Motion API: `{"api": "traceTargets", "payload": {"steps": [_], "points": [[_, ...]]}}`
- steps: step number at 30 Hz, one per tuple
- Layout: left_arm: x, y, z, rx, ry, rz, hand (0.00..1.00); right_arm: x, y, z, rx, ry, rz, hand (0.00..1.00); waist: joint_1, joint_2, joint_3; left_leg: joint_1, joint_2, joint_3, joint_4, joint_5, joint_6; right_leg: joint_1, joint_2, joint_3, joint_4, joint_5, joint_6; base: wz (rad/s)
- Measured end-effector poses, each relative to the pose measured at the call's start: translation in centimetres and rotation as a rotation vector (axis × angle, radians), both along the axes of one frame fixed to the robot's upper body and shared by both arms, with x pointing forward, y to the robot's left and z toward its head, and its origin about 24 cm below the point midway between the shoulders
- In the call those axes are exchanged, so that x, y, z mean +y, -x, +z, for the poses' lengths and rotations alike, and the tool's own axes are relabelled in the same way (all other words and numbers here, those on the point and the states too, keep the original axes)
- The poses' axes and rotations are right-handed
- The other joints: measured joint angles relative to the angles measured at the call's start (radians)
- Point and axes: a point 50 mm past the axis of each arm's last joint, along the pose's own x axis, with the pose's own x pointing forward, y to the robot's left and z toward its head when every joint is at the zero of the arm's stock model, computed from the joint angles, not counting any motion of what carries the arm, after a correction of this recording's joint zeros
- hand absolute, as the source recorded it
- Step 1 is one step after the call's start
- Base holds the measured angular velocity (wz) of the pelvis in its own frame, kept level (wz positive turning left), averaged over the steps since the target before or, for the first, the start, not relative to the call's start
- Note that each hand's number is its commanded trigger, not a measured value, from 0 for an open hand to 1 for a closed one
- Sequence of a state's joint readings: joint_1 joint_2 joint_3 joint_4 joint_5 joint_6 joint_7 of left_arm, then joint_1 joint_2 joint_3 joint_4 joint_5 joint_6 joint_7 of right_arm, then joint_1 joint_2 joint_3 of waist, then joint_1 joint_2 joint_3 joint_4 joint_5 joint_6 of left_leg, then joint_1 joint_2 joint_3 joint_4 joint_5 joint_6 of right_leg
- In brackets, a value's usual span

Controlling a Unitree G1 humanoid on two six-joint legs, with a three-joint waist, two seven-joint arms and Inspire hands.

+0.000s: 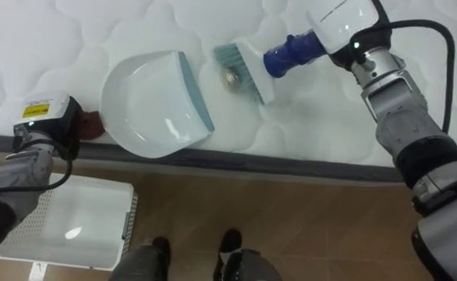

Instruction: Clean bed

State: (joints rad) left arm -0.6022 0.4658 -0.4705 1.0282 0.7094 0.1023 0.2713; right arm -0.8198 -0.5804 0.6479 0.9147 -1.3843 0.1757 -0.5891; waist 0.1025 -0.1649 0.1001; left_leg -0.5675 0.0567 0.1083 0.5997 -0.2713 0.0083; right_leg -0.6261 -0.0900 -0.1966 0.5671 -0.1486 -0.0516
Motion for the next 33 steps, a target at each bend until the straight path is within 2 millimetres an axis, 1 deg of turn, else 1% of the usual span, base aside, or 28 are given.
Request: {"api": "traceTargets", "payload": {"steps": [7,13,17,18,22,23,24,27,29,33], "points": [[-0.3,-0.1,0.1,0.017,0.003,-0.014,1.0,0.6,-0.1,0.2,0.016,0.002,-0.001,1.0,0.012,-0.003,-0.0017,0.001,0.0,-0.002,0.0,0.001,0.0,0.004,0.002,-0.002,-0.013,0.001,0.002,0.0],[-0.3,0.0,-0.1,0.041,0.007,-0.015,1.0,2.0,-0.2,0.1,0.019,0.06,0.032,1.0,0.013,-0.005,-0.0029,0.023,0.0,-0.004,-0.014,0.002,0.001,0.034,0.006,-0.006,-0.036,0.008,0.008,0.0],[-0.2,-0.1,0.0,0.049,0.012,-0.015,1.0,3.2,-0.3,-0.2,0.034,0.044,0.033,1.0,0.012,-0.003,-0.0036,0.023,0.006,-0.013,-0.019,0.002,0.002,0.051,0.015,-0.018,-0.069,0.023,0.01,0.01],[-0.2,-0.1,0.0,0.05,0.012,-0.016,1.0,3.6,-0.3,-0.2,0.036,0.038,0.039,1.0,0.012,-0.003,-0.0038,0.023,0.006,-0.015,-0.017,0.002,0.002,0.053,0.013,-0.024,-0.068,0.024,0.01,0.05],[-0.2,-0.1,0.1,0.056,0.002,-0.022,1.0,4.7,-0.4,-0.6,0.052,0.015,0.052,1.0,0.015,0.007,-0.007,0.023,0.006,-0.021,-0.012,0.002,0.002,0.054,0.01,-0.037,-0.066,0.025,0.008,0.05],[-0.3,-0.2,0.1,0.063,-0.001,-0.024,1.0,4.9,-0.4,-0.7,0.059,0.01,0.054,1.0,0.015,0.014,-0.007,0.022,0.006,-0.023,-0.014,0.002,0.003,0.055,0.005,-0.053,-0.066,0.027,0.006,0.04],[-0.2,-0.2,0.1,0.068,-0.002,-0.021,1.0,4.9,-0.4,-0.8,0.065,0.006,0.053,1.0,0.016,0.022,-0.0068,0.022,0.005,-0.025,-0.019,0.002,0.003,0.056,0.003,-0.057,-0.065,0.027,0.005,0.04],[-0.2,-0.1,0.1,0.072,-0.004,-0.016,1.0,4.8,-0.5,-0.9,0.085,-0.038,0.036,1.0,0.016,0.036,-0.0061,0.021,0.003,-0.026,-0.02,0.003,0.004,0.056,0.002,-0.057,-0.063,0.027,0.005,0.01],[-0.1,-0.1,0.1,0.072,-0.005,-0.015,1.0,4.8,-0.5,-1.0,0.094,-0.063,0.029,1.0,0.015,0.04,-0.0043,0.021,0.003,-0.026,-0.02,0.003,0.004,0.056,0.001,-0.057,-0.061,0.027,0.005,0.0],[-0.2,-0.3,0.2,0.07,-0.024,-0.024,1.0,4.7,-0.5,-1.2,0.115,-0.116,0.024,1.0,0.014,0.045,-0.0042,0.018,0.003,-0.026,-0.02,0.003,0.004,0.051,0.001,-0.056,-0.057,0.027,0.005,0.0]]}}
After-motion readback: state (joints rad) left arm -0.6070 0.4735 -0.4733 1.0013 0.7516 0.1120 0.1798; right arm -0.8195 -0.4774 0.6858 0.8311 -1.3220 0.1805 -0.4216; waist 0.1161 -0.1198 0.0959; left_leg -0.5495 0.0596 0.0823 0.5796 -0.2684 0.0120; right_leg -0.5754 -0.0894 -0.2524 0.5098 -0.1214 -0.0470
